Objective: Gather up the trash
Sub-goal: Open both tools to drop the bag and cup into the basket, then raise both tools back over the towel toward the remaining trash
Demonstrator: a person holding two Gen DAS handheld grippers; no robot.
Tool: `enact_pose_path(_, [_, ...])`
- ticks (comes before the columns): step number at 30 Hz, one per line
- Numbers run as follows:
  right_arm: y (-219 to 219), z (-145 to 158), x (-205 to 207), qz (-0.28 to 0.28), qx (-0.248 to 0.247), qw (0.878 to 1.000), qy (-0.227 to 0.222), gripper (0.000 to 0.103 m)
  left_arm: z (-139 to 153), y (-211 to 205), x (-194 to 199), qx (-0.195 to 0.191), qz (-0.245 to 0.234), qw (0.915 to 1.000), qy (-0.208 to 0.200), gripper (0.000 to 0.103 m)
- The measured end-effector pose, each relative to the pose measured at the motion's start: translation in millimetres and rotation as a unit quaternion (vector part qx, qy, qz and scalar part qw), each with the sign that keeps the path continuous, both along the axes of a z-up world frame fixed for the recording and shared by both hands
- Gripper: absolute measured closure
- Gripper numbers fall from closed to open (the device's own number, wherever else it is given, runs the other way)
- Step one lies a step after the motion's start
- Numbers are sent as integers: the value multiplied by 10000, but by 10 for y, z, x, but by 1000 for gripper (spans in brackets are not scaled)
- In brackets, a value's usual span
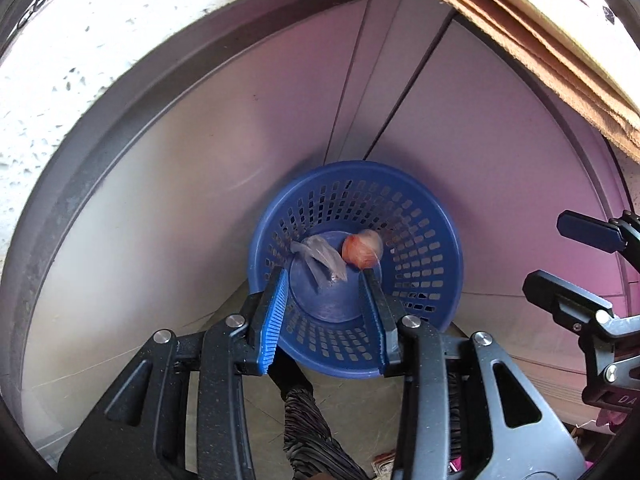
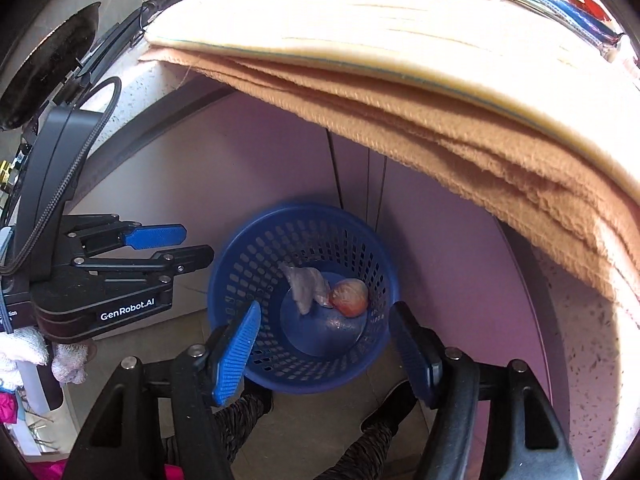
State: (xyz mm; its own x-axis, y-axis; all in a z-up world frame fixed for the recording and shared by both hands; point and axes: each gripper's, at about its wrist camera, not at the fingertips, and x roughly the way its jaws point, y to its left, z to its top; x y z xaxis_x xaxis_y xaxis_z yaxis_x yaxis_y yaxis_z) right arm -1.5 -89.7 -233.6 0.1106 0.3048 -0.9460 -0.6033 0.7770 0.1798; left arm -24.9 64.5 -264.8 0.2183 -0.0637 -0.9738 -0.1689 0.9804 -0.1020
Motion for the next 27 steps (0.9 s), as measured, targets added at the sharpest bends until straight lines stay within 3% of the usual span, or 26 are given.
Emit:
enact_pose_path(15, [-127,463,26,89,329,9993,-170,34,362,119,-79,99,59,9994,-314,67])
enact_pose_path(27, [-370,1036,-16,144,800,9957,-450,33,1041,122,-53,164,-49,9953,-951,67])
